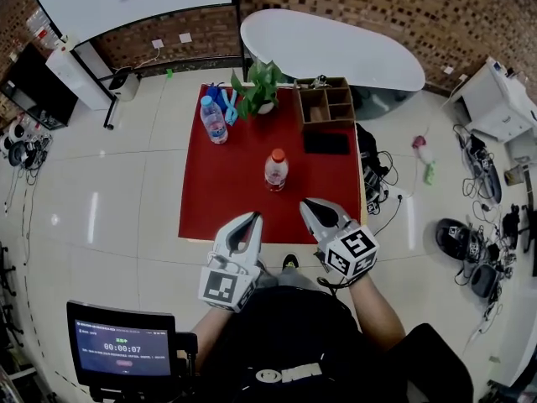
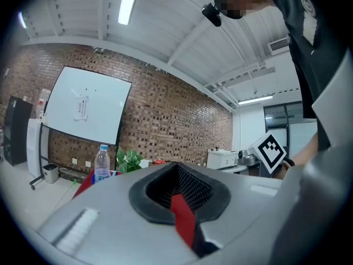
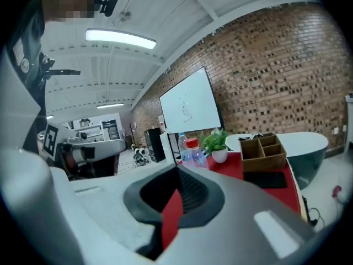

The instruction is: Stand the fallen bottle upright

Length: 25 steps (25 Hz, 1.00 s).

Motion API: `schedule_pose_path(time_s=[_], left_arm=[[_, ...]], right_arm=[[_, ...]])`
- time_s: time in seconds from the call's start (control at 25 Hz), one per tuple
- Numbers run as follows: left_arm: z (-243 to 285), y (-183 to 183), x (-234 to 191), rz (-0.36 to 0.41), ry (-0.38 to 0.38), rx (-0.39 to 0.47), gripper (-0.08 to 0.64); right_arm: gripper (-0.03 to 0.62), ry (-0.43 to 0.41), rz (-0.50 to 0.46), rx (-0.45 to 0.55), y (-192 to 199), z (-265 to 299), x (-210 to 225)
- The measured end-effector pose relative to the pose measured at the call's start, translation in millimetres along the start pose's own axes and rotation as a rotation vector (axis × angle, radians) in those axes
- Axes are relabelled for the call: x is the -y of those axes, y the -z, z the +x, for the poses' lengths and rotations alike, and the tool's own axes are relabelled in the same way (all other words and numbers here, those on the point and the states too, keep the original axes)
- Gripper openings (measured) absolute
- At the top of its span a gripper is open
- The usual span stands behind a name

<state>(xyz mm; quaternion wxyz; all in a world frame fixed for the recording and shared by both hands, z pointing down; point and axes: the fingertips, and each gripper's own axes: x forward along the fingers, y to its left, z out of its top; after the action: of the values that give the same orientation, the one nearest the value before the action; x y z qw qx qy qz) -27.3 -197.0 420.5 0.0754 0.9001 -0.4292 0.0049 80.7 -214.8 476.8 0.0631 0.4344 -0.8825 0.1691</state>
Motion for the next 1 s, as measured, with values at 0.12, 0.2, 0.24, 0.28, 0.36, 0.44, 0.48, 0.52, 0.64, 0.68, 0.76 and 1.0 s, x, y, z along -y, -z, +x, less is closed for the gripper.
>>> schedule_pose_path(time_s=[0.12, 0.2, 0.24, 0.28, 0.36, 0.44, 0.48, 0.52, 0.64, 0.68, 0.76, 1.0], left_arm=[[2.6, 4.7, 1.9, -0.005, 0.027, 0.01, 0.0], [-1.0, 8.0, 7.8, -0.013, 0.042, 0.0, 0.0], [-3.7, 10.1, 11.5, -0.017, 0.054, -0.005, 0.0], [-6.1, 12.6, 14.9, -0.021, 0.068, -0.008, 0.0], [-7.5, 18.9, 19.3, -0.018, 0.099, -0.017, 0.0], [-6.9, 24.8, 23.5, -0.008, 0.111, -0.051, 0.0], [-9.4, 26.0, 27.1, -0.006, 0.106, -0.056, 0.0], [-14.9, 26.7, 32.5, -0.007, 0.096, -0.049, 0.0], [-39.9, 26.8, 54.2, -0.001, 0.068, -0.033, 0.0], [-45.4, 26.1, 58.0, 0.005, 0.062, -0.032, 0.0], [-51.0, 24.6, 60.2, 0.018, 0.05, -0.026, 0.0], [-103.7, 28.6, 126.4, 0.054, -0.012, -0.002, 0.0]], right_arm=[[0.003, -0.011, -0.005, -0.01, 5.9, 0.4, -10.6], [0.003, -0.01, 0.005, -0.008, 6.5, -6.7, -20.9], [0.003, -0.007, 0.023, 0.0, 6.1, -11.9, -26.2], [0.003, -0.002, 0.046, 0.013, 4.9, -16.9, -31.0], [0.003, 0.007, 0.08, 0.051, -1.9, -23.7, -36.5], [0.003, 0.001, 0.076, 0.075, -8.6, -25.9, -38.4], [0.003, -0.009, 0.068, 0.076, -8.1, -28.0, -41.5], [0.003, -0.022, 0.063, 0.073, -5.0, -32.6, -47.4], [0.003, -0.07, 0.065, 0.078, 5.2, -54.3, -72.1], [0.003, -0.082, 0.065, 0.083, 6.9, -58.5, -78.1], [0.003, -0.099, 0.064, 0.087, 10.0, -62.0, -85.5], [0.003, -0.137, 0.059, 0.101, 43.1, -138.8, -117.5]])
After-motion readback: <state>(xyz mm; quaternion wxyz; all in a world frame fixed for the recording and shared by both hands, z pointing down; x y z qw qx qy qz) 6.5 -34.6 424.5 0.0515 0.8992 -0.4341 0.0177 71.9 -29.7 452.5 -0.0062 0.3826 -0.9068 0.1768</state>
